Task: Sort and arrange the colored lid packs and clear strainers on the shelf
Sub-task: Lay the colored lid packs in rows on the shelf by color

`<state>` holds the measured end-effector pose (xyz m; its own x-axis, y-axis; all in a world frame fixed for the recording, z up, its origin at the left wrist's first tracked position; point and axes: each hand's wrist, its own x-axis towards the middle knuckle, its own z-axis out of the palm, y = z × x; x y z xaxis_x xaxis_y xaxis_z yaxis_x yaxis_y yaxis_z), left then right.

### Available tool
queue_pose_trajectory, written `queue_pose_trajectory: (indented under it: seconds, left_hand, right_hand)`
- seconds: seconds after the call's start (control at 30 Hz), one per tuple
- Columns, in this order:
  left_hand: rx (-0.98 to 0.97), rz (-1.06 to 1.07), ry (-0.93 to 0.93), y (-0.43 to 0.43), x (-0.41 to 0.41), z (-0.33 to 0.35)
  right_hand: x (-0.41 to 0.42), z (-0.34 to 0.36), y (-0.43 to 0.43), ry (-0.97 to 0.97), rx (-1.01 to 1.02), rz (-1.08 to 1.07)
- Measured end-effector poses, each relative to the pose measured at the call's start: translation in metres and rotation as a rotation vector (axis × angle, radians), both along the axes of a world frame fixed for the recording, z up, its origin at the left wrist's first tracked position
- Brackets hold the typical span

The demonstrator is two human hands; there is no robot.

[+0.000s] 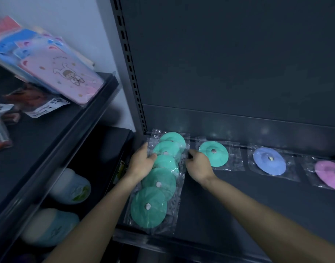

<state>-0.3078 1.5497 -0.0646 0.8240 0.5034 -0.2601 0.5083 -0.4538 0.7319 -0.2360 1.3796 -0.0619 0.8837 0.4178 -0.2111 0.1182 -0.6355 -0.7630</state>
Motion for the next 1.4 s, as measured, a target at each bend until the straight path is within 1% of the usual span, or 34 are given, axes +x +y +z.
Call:
queue_pose_trajectory:
  seconds: [0.13, 0.23, 0.27, 0.33, 0.4, 0.43, 0.53, 0.6, 0.83, 1.0, 1.13, 1.3, 1.4]
  left_hand:
    - [0.02, -0.008, 0.0, -0.004, -0.001, 0.003]
    - [0.118, -0.021, -0.046, -0.009, 0.0, 0.006]
    - [0.15, -0.026, -0.071, -0.012, 0.001, 0.008]
    - [0.207, -0.049, -0.13, -0.017, 0.001, 0.012]
    - [0.263, -0.087, -0.165, -0.023, 0.002, 0.014]
    - [0.277, -0.109, -0.174, -0.026, 0.002, 0.015]
    - [0.289, -0.143, -0.192, -0.036, 0.004, 0.017]
    - [0.3, -0.152, -0.202, -0.042, 0.006, 0.017]
    - [0.337, -0.212, -0.194, -0.061, 0.012, 0.015]
    - [0.347, -0.259, -0.221, -0.072, 0.016, 0.017]
    - [0.361, -0.342, -0.214, -0.084, 0.019, 0.019]
    - [0.383, -0.468, -0.226, -0.107, 0.022, 0.025]
    - [0.376, -0.505, -0.233, -0.125, 0.026, 0.031]
  right_hand:
    - [0.0, -0.004, 0.001, 0.018, 0.024, 0.015]
    - [0.001, -0.002, -0.006, -0.018, 0.042, 0.02]
    - [0.001, -0.001, -0.01, -0.039, 0.048, 0.021]
    - [0.002, 0.0, -0.021, -0.144, 0.014, 0.037]
    - [0.008, -0.005, -0.037, -0.298, -0.106, 0.076]
    - [0.012, -0.009, -0.046, -0.357, -0.204, 0.109]
    - [0.02, -0.016, -0.075, -0.416, -0.494, 0.211]
    - [0.019, -0.018, -0.087, -0.431, -0.553, 0.259]
    - [0.017, -0.018, -0.075, -0.363, -0.582, 0.288]
    - [0.018, -0.012, -0.079, -0.312, -0.5, 0.253]
    - [0.014, -0.002, -0.101, -0.368, -0.458, 0.196]
    - [0.006, 0.012, -0.136, -0.396, -0.405, 0.119]
    - [0.001, 0.02, -0.159, -0.406, -0.387, 0.086]
